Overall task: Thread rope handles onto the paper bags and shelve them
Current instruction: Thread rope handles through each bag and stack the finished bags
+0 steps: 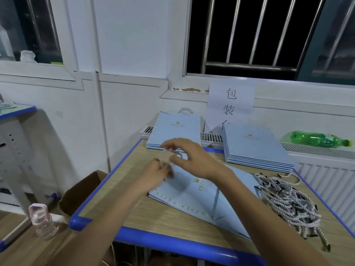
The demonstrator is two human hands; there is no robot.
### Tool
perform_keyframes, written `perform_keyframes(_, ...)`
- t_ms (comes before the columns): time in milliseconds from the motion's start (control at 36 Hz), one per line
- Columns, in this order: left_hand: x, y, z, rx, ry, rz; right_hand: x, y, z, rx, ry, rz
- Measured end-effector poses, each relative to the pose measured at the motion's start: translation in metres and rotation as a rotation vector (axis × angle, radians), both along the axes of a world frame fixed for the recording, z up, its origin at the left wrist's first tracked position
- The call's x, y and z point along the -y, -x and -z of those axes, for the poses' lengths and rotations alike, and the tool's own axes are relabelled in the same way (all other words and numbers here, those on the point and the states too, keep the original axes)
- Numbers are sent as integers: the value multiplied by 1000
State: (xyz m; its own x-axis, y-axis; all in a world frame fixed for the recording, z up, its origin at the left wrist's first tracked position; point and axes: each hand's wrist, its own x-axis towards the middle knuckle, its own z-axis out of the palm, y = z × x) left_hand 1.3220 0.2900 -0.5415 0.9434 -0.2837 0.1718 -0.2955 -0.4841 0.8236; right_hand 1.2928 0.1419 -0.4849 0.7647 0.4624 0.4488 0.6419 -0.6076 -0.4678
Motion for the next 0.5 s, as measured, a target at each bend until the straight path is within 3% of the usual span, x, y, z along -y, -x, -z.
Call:
perform_keyframes(56, -8, -8, -9, -143, 133, -79, 14, -7, 8, -2, 61, 73)
perform_keyframes(139, -32, -28, -10, -197, 123, -172, 43, -12, 27, -88, 162, 199)
perform_keyframes(250, -54, -41, 0, -154, -266, -348, 69, -8, 49, -157, 327, 293)
perform_keyframes(306, -54, -37, 5, 1, -386, -361, 73, -2, 56, -221, 420, 331)
perform_keyframes(389, -44, -29, 13, 297, -276, -102, 71, 4, 65, -317, 508, 328)
perform_keyframes(444, -36, -23, 16, 242, -286, 101, 69, 8, 69, -360, 540, 321)
perform_keyframes(500, -37, -28, 19, 177, -378, 144, 68, 11, 70, -376, 556, 329)
